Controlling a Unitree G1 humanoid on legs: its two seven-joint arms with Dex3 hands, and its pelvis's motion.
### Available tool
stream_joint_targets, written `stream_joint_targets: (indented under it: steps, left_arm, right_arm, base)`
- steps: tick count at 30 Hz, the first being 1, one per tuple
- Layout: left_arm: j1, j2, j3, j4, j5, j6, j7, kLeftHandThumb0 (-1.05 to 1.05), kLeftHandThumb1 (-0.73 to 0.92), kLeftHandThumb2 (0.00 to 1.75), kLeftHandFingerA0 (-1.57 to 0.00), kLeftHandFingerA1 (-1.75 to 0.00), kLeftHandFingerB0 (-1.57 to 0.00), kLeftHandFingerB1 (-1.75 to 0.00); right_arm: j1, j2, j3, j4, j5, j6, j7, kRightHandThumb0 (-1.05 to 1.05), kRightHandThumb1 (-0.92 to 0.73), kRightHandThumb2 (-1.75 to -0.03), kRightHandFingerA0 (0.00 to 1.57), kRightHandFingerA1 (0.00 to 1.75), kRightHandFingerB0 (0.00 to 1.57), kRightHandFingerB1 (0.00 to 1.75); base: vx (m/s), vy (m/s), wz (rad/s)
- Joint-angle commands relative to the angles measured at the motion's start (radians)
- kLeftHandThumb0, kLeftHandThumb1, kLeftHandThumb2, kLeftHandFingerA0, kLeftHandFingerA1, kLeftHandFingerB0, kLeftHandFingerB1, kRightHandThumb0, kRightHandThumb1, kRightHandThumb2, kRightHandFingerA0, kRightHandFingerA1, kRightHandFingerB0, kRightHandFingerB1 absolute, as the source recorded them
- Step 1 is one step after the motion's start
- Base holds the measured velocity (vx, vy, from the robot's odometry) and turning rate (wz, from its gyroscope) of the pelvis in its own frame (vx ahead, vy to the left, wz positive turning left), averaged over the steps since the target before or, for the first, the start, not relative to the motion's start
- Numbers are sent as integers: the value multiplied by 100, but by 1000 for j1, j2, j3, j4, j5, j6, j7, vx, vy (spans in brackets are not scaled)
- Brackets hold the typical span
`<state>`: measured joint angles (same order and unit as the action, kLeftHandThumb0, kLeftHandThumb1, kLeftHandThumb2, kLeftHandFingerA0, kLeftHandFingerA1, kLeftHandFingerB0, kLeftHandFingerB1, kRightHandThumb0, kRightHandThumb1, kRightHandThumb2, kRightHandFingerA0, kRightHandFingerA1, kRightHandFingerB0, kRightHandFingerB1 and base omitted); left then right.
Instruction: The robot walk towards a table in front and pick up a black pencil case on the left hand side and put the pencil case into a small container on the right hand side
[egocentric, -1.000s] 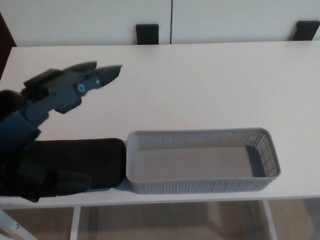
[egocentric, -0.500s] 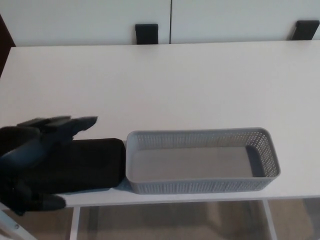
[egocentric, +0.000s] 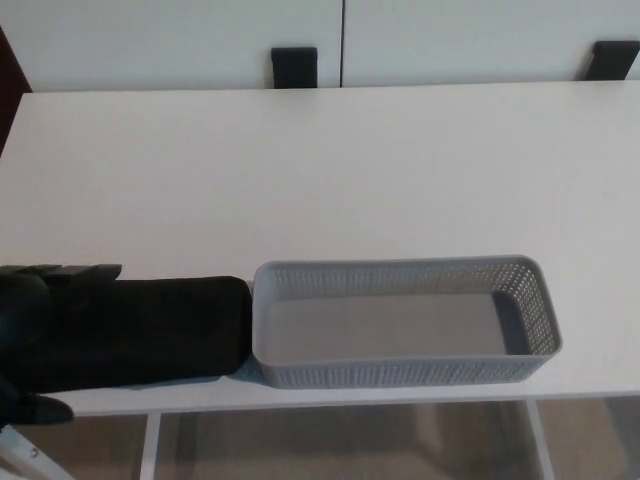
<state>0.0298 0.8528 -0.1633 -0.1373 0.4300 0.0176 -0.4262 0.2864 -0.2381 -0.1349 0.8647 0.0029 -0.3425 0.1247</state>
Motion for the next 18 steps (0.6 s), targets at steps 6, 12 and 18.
stream_joint_targets:
  steps: [6,12,18]
  left_arm:
    - [-6,-45,27,9,81,-24,82,-62,37,77,0,-8,0,-11]
    - [-20,-66,25,-4,107,-30,92,-61,36,77,0,-10,0,-14]
    - [-34,-88,18,-15,116,-36,91,-60,34,78,0,-15,0,-18]
  right_arm:
    - [17,-16,-2,-18,-7,-14,-9,-27,-67,-59,63,50,48,41]
    - [-2,-16,-3,-1,-9,-22,-16,-27,-66,-59,66,52,50,42]
    - [-17,-19,-6,12,-5,-26,-15,-27,-66,-59,66,51,50,41]
  base:
    - [0,0,0]
    - [0,0,0]
    - [0,0,0]
